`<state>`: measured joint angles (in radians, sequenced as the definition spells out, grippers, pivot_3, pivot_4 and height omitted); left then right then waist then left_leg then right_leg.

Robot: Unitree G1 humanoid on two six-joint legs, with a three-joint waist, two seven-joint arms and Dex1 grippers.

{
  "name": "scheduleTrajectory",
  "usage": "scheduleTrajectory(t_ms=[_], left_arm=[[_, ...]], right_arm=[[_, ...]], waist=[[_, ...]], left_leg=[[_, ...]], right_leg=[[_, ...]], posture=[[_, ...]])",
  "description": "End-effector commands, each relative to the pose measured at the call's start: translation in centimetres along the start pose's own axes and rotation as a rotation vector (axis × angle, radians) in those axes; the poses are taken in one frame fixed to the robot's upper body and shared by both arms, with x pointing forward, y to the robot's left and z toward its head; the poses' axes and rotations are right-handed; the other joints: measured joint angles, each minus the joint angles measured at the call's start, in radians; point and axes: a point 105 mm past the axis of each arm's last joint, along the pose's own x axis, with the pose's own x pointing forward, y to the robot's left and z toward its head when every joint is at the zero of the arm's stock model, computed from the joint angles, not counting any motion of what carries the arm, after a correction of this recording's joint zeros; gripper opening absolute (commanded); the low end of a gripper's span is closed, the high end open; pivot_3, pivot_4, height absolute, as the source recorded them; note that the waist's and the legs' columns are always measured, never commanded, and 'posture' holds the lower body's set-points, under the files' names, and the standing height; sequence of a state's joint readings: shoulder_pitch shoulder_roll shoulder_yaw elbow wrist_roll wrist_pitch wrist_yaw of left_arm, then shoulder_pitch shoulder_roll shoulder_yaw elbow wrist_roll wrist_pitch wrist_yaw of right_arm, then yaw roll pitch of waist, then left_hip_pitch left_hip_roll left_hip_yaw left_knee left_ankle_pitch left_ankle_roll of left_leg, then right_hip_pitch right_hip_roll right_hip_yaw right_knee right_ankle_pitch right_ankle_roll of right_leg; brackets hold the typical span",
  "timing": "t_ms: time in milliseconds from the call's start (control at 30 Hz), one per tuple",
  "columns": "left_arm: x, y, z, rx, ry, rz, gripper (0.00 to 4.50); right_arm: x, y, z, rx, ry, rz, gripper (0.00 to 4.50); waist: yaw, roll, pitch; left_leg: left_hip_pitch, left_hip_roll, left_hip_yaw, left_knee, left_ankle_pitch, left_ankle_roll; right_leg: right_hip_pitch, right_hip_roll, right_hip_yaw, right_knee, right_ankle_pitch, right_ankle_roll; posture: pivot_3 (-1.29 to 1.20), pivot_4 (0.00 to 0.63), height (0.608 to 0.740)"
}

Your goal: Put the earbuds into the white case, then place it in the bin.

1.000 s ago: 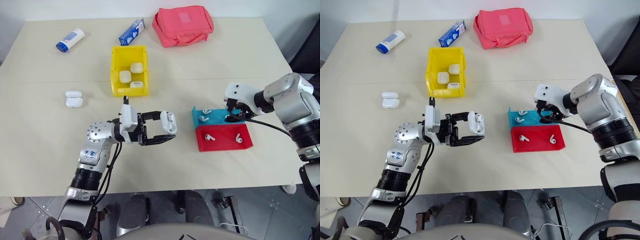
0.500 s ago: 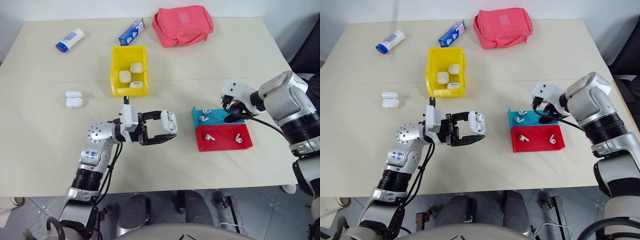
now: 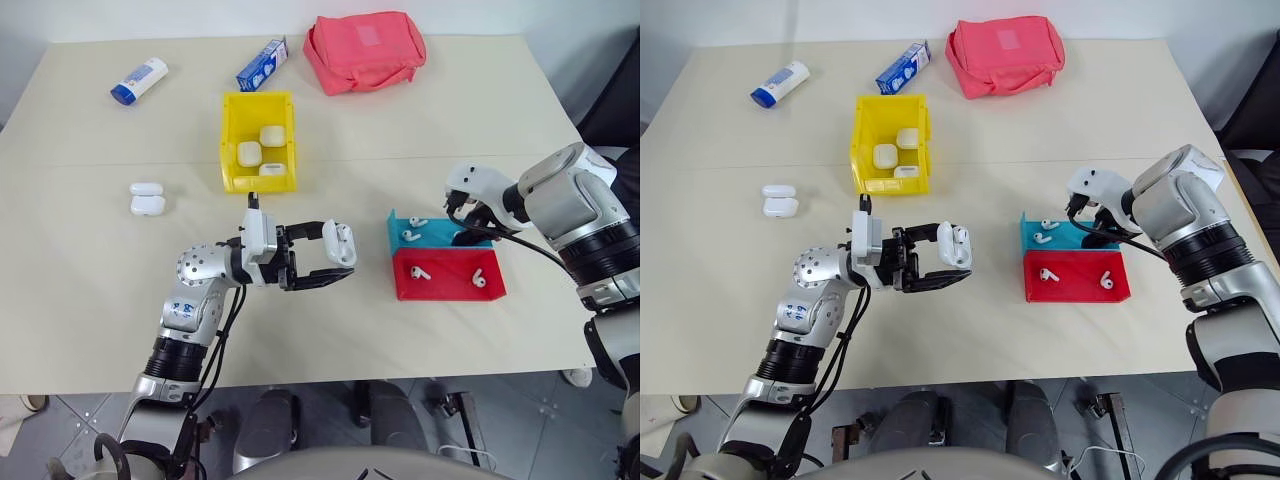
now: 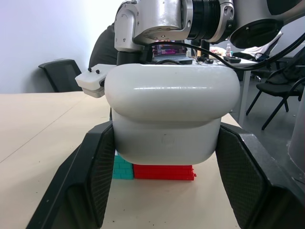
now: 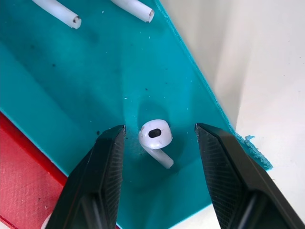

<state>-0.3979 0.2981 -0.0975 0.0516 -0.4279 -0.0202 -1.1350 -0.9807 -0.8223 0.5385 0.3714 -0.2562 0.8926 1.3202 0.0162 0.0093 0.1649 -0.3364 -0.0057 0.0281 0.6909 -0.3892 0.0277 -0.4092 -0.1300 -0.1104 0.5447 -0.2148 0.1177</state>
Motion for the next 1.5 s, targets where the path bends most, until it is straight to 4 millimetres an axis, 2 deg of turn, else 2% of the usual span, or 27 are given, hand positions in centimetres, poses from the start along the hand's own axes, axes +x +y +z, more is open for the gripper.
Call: scheduleTrajectory(t_ms=[33,133,467,567,667,767,900,967,1067,1300,1433,1500], left_arm=[[0.1,-0.1,0.6,0.034,-0.013,-0.004,2.78],[0.1,-0.1,0.7,0.035,-0.013,-0.002,2.78],[0.0,0.0,0.6,0.036,-0.01,0.006,2.78],[0.0,0.1,0.6,0.036,-0.01,0.004,2.78],[0.1,0.1,0.6,0.033,-0.012,-0.009,2.78],[0.5,0.1,0.6,0.03,-0.016,-0.044,2.78],[0.8,0.7,0.6,0.035,-0.016,-0.078,2.78],[1.0,1.0,0.6,0.038,-0.014,-0.092,2.78],[1.4,1.4,0.6,0.045,-0.016,-0.119,2.78],[2.1,2.1,0.6,0.056,-0.015,-0.181,2.78],[2.2,2.4,0.5,0.066,-0.014,-0.194,2.78],[2.4,2.5,0.5,0.072,-0.017,-0.199,2.78]], right_arm=[[-0.3,-0.7,-0.2,0.002,0.018,-0.031,1.49],[-0.3,-0.6,-0.3,-0.004,0.021,-0.027,0.5],[-0.6,-0.6,0.3,-0.045,-0.013,-0.025,0.49],[-2.5,-0.4,2.5,-0.078,-0.186,-0.029,0.49],[-4.0,0.3,3.5,-0.112,-0.345,-0.019,0.49],[-5.7,1.6,4.2,-0.14,-0.536,-0.002,0.49],[-8.5,4.5,4.9,-0.189,-0.79,0.037,0.49],[-9.5,5.6,5.1,-0.176,-0.873,0.057,0.49],[-11.2,7.7,5.6,-0.045,-0.993,0.172,0.49],[-12.7,11.4,6.7,0.173,-1.139,0.357,0.49],[-13.3,12.1,7.3,0.228,-1.195,0.384,0.49],[-13.0,12.8,7.2,0.233,-1.183,0.39,0.49]], waist=[[0.0,0.0,0.0],[-0.001,0.0,0.0],[-0.006,0.0,0.0],[-0.008,0.0,0.0],[-0.01,0.0,0.0],[-0.002,0.0,0.0],[0.008,0.0,0.0],[0.008,0.0,0.0],[0.007,0.0,0.0],[0.008,0.0,0.0],[0.007,0.001,0.0],[0.009,0.001,0.0]], left_leg=[[0.0,0.0,0.0,0.0,0.0,0.0],[0.0,0.0,0.0,0.0,0.0,0.0],[0.0,0.0,0.0,0.0,0.0,0.0],[0.0,0.0,0.0,0.0,0.0,0.0],[0.0,0.0,0.0,0.0,0.0,-0.001],[0.0,0.0,0.0,0.0,0.0,-0.001],[0.0,0.0,0.0,0.001,0.0,0.0],[0.0,0.0,0.0,0.001,0.0,0.0],[0.001,0.0,0.0,0.001,0.0,0.0],[0.001,0.001,-0.001,0.001,0.0,0.0],[0.0,0.0,0.0,0.001,0.0,0.0],[0.0,0.0,-0.001,0.001,0.0,0.0]], right_leg=[[0.0,0.0,0.0,0.0,0.0,0.0],[0.0,0.0,0.0,0.0,0.0,0.0],[0.0,0.0,0.0,0.0,0.0,0.0],[0.0,0.0,0.0,0.0,0.0,0.0],[0.0,0.0,0.0,0.001,0.0,0.0],[0.001,0.0,-0.002,0.001,0.0,0.0],[0.001,0.0,-0.002,0.001,0.0,0.0],[0.001,0.0,-0.002,0.001,0.0,0.0],[0.001,0.0,-0.002,0.002,0.0,0.0],[0.0,-0.002,-0.001,0.003,0.0,-0.001],[-0.001,-0.002,-0.001,0.004,0.0,-0.001],[-0.001,-0.002,-0.001,0.004,0.0,-0.001]], posture=[[0.0,0.15,0.74],[0.0,0.15,0.74],[0.0,0.15,0.74],[0.0,0.15,0.74],[0.0,0.15,0.74],[0.0,0.15,0.74],[0.0,0.15,0.74],[0.0,0.15,0.74],[0.0,0.15,0.74],[0.0,0.15,0.74],[0.0,0.15,0.74],[0.0,0.15,0.74]])
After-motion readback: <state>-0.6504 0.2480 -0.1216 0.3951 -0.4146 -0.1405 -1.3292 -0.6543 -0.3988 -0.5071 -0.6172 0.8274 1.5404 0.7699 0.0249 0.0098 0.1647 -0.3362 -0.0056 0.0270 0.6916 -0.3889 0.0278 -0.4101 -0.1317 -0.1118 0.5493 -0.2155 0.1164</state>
